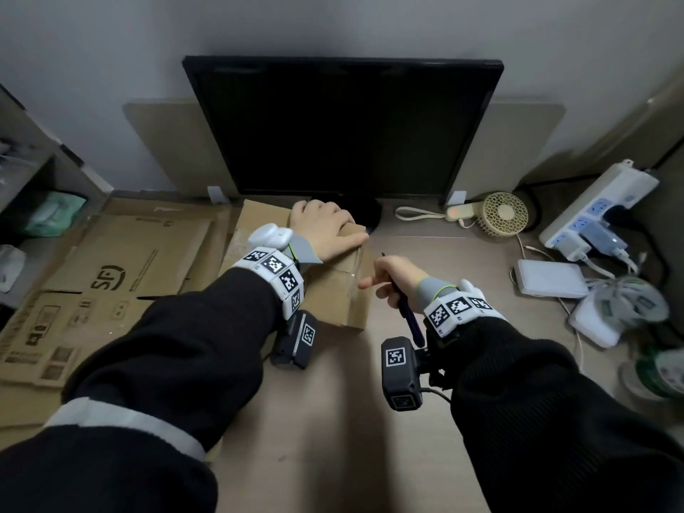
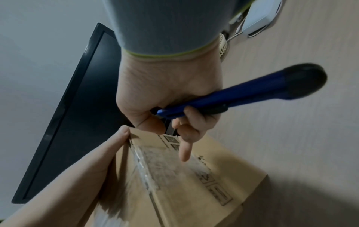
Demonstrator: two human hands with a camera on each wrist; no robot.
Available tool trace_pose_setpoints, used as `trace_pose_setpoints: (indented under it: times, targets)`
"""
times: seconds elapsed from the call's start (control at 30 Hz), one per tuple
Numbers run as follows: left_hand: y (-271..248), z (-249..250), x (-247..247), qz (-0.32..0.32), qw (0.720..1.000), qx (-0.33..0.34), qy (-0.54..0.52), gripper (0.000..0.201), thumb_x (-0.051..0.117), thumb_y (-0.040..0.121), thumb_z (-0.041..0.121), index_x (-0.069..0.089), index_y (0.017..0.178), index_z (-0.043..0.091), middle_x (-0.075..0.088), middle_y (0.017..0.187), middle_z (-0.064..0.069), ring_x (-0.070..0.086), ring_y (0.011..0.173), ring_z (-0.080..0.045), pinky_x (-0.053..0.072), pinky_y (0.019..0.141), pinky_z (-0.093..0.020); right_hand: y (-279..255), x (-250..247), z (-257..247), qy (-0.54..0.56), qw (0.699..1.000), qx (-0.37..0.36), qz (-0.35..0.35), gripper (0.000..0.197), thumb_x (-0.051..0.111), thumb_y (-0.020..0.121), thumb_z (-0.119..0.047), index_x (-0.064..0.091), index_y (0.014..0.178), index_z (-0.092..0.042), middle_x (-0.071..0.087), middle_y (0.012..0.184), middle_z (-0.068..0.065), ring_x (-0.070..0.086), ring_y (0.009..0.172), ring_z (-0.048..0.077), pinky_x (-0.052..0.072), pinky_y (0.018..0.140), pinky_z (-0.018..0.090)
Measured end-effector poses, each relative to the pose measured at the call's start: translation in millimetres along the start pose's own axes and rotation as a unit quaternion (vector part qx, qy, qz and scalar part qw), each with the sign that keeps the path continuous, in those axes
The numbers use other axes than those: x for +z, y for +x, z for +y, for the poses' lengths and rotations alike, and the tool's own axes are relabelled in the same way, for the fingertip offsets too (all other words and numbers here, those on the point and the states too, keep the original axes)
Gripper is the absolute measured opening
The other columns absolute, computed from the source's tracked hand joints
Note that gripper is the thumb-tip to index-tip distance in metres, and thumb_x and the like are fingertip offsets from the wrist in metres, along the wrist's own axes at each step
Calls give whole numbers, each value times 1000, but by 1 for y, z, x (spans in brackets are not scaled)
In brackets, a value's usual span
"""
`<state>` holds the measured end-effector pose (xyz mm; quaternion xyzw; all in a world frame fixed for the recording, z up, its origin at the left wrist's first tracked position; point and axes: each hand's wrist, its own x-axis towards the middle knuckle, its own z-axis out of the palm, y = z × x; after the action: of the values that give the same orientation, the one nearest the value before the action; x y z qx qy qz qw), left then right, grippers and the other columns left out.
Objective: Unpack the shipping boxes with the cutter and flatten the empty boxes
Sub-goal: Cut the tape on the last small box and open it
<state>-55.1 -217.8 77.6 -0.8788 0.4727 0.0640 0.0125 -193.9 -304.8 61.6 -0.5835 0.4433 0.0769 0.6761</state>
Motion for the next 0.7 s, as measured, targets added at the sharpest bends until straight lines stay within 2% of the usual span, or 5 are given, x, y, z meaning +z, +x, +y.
trace_pose_setpoints:
  times: [0.1, 0.23, 0.37, 0.47, 0.7]
  targets:
    - [3, 7, 4, -44, 998, -31, 24, 67, 41, 78, 79, 51, 127, 35, 44, 139, 2, 33, 131, -27, 12, 109, -54, 2, -2, 12, 26, 999, 26, 10, 13, 31, 80, -4, 33, 85, -16, 63, 82, 11, 31, 48, 15, 17, 35, 11]
    - [11, 11, 4, -81, 994, -63, 21, 72, 42, 78, 76, 47, 131, 27, 45, 137, -5, 38, 126, -32, 24, 101, -49, 3, -6, 20, 28, 998, 50, 17, 7, 31, 82, -10, 32, 77, -14, 47, 71, 4, 28, 47, 14, 15, 38, 10]
    - [3, 16, 16, -197, 974, -106, -29, 78, 42, 83, 71, 42, 140, 18, 43, 142, -10, 40, 127, -33, 32, 92, -39, 5, -10, 26, 34, 997, 64, 32, 8, 33, 82, -16, 29, 75, -16, 41, 70, 2, 30, 46, 14, 18, 35, 12]
    - [-6, 26, 30, -183, 978, -98, 3, 77, 38, 80, 73, 40, 139, 24, 38, 144, -5, 30, 133, -31, 24, 103, -49, 8, -9, 24, 50, 996, 66, 43, 11, 31, 85, -16, 29, 74, -16, 40, 68, 2, 31, 48, 15, 18, 35, 12]
    - [-7, 30, 50, -181, 980, -83, 27, 67, 35, 82, 67, 46, 133, 24, 41, 139, -4, 32, 129, -29, 23, 102, -52, 10, -3, 34, 22, 995, 86, 43, 14, 36, 84, -23, 34, 73, -14, 44, 68, 3, 36, 50, 17, 23, 39, 15]
